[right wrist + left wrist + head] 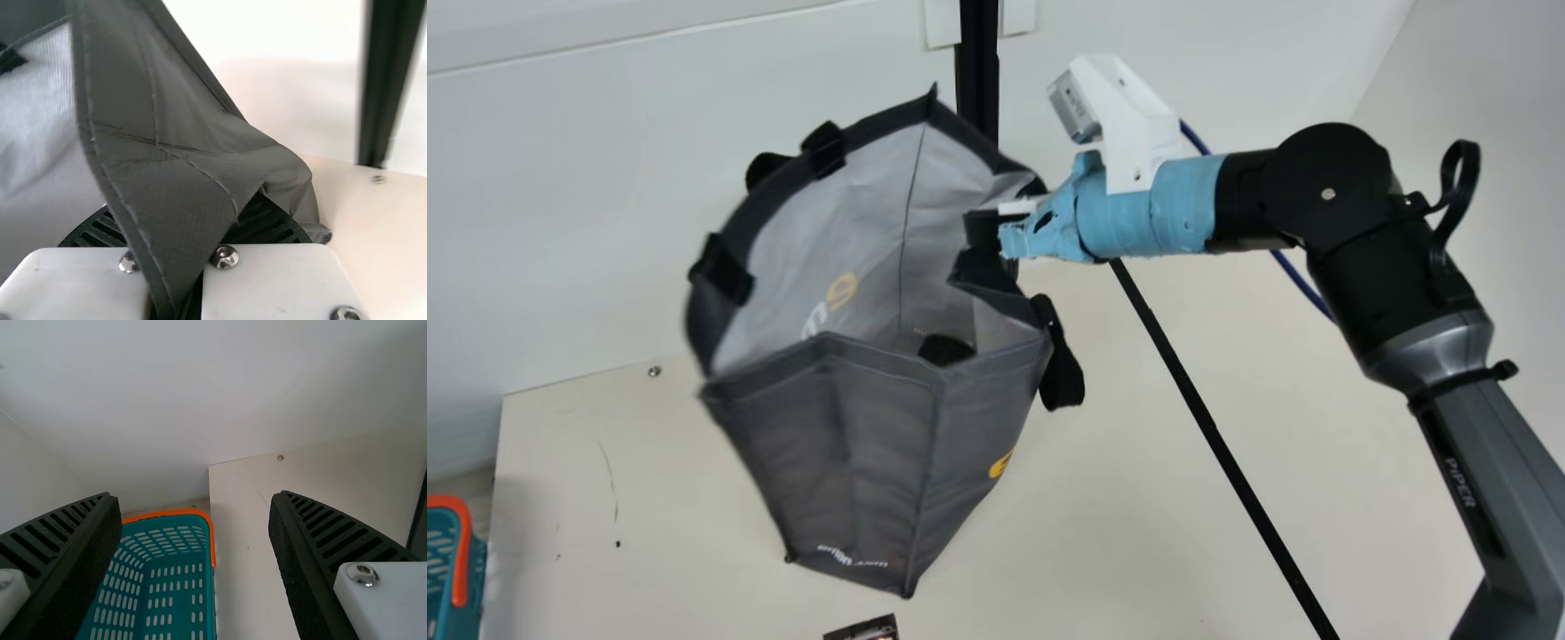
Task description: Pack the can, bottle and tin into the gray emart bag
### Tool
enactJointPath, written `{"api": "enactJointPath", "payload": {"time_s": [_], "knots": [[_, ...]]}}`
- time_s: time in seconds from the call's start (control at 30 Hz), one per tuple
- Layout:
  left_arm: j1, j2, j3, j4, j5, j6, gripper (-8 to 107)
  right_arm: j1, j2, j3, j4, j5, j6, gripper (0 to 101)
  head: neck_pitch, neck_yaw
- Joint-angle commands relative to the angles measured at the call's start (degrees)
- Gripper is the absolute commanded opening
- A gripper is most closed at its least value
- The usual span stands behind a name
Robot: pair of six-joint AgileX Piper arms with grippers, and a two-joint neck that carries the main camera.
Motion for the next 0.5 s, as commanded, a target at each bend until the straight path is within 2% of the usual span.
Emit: {"api": "enactJointPath", "payload": {"time_s": [0.0, 0.23, 0.47], "knots": [[0.00, 0.00, 0.00, 0.00, 0.00, 0.00, 90, -0.46, -0.30, -0.28, -1.89, -0.77, 1.44, 0, -1.30, -0.05], [0.00, 0.00, 0.00, 0.00, 0.00, 0.00, 90, -2.41, -1.12, -1.18, -8.02, -3.15, 7.18, 0, -1.30, -0.05], [0.00, 0.00, 0.00, 0.00, 0.00, 0.00, 90, -4.75, -1.08, -3.00, -13.02, -3.95, 12.67, 0, -1.30, -0.05]]}}
